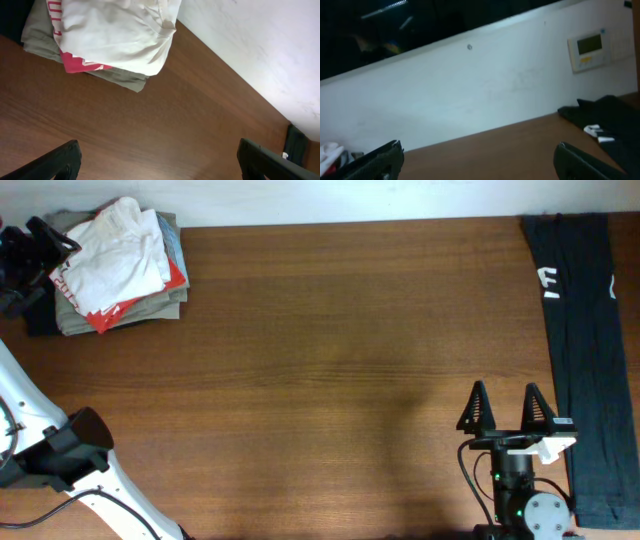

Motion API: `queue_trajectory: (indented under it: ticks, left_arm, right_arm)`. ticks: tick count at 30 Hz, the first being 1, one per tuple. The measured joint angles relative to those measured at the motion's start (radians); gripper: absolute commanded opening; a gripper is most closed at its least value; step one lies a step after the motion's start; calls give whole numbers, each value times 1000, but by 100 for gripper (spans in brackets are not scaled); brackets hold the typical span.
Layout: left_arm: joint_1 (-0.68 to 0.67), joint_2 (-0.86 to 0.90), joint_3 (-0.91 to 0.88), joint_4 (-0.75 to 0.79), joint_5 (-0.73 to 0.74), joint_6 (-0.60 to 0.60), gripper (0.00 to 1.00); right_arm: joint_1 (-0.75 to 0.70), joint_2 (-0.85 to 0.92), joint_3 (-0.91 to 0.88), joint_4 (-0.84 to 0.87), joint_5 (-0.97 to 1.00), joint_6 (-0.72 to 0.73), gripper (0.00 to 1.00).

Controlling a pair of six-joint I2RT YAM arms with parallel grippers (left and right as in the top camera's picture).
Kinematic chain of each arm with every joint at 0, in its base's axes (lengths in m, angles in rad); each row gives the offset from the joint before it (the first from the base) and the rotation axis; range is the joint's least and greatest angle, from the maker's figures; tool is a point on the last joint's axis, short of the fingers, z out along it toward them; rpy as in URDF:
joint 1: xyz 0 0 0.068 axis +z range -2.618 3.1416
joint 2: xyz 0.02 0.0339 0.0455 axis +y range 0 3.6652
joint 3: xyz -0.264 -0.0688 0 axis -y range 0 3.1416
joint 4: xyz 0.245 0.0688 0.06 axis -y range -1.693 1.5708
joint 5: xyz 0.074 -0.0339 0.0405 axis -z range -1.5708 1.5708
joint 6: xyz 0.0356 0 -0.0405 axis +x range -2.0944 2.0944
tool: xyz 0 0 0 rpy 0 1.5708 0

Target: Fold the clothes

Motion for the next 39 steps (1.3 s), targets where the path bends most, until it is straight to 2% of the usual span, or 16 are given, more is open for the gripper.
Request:
queue_trajectory:
  ticks: [2,5,21,24,27,30,31,32,34,37,39]
  left_arm:
    - [0,0,0,0,0,0,99]
    - [0,0,0,0,0,0,99]
    - [0,0,0,0,0,0,99]
    - [-8,-11,-77,4,0,0,99]
    - [-34,-161,-347,27,-4,0,99]
    - [-77,-503,-789,54,-32,-3,99]
    - [-100,-672,-991,86,-101,-3,99]
    - [-121,-805,-1114,135,-150,-3,99]
    - [-175,-1101,-1369,417,-211,-3,99]
    - [-291,-1471,-1769,745,-228,-2,99]
    - [-341,-1611,-2005,966,-229,-3,99]
  right_arm:
    - [0,0,-9,-46,11,9,99]
    - [0,-4,-9,-275,23,17,99]
    - [0,-3,-9,-276,23,18,99]
    - [0,-3,-9,-276,23,19,99]
    - [0,-3,-9,-276,23,19,99]
    - [0,-5,-8,-274,23,19,99]
    - [0,-3,-9,-276,23,19,99]
    - [0,-3,-9,-277,23,19,99]
    - [0,-2,-9,-277,23,19,99]
    - [0,-3,-8,-277,23,19,99]
    - [0,-3,-8,-278,23,19,99]
